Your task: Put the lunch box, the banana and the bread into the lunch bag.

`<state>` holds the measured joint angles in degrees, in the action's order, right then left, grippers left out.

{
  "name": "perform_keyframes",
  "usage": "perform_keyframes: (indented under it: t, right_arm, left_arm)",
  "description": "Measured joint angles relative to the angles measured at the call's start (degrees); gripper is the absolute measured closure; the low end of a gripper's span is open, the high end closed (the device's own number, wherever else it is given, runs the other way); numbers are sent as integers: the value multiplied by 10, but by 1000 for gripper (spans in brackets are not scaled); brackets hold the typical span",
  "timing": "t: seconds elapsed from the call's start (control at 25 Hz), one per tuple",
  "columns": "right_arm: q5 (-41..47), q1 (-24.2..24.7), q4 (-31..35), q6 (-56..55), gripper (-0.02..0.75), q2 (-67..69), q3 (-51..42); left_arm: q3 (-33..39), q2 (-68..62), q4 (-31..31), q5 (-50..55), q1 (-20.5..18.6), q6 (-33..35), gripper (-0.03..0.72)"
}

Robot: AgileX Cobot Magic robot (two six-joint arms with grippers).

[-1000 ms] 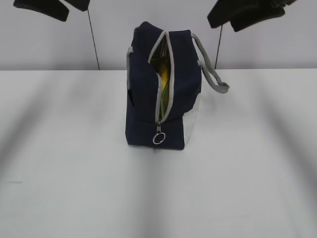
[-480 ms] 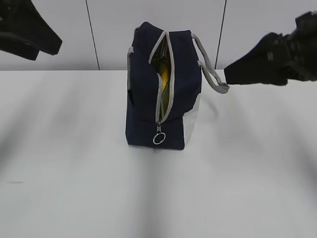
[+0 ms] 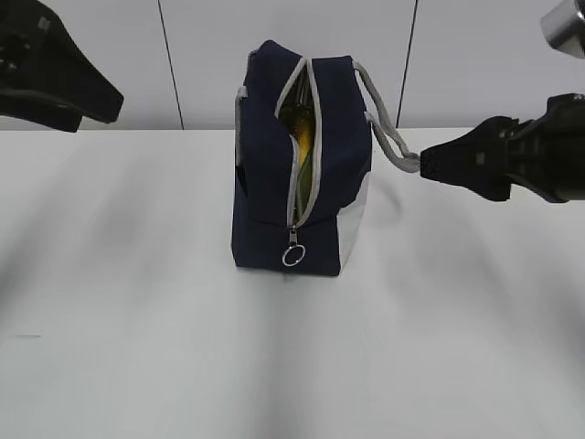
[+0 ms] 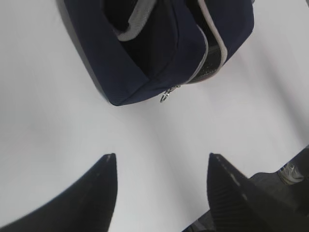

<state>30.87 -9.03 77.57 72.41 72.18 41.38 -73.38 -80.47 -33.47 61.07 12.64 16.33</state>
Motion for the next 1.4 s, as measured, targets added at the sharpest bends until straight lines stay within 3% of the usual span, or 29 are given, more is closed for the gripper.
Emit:
perform_keyframes:
  t: [0.16,0.24,0.4,0.52,0.64,0.8,0.92,1.24,1.4]
  right_arm:
    - [-1,0,121,144,265,24,-17]
    - [7,0,152,176,271,27,-19]
    - [65,-1,136,185,279,27,-21]
    - [75,-22,56,158,331,27,-21]
    - [4,-70,-37,122,385,26,-21]
    - [-122,-171,-87,115,400,26,-21]
    - [-238,-239,-70,115,402,26,-30]
    - [-467,-363,10,109,404,26,-62]
    - [-595,-443,-22,25,405,33,-87]
  left_arm:
    - [0,0,-5,-7,0,0,264]
    - [0,0,-5,-7,0,0,266]
    - [0,0,-5,-5,0,1,273]
    - [0,0,-5,1,0,2,273]
    - [0,0,-5,2,0,4,273]
    - [0,0,-5,4,0,5,273]
    - [0,0,-5,5,0,6,274]
    - [0,0,11,6,0,6,274]
    - [0,0,12,7,0,6,274]
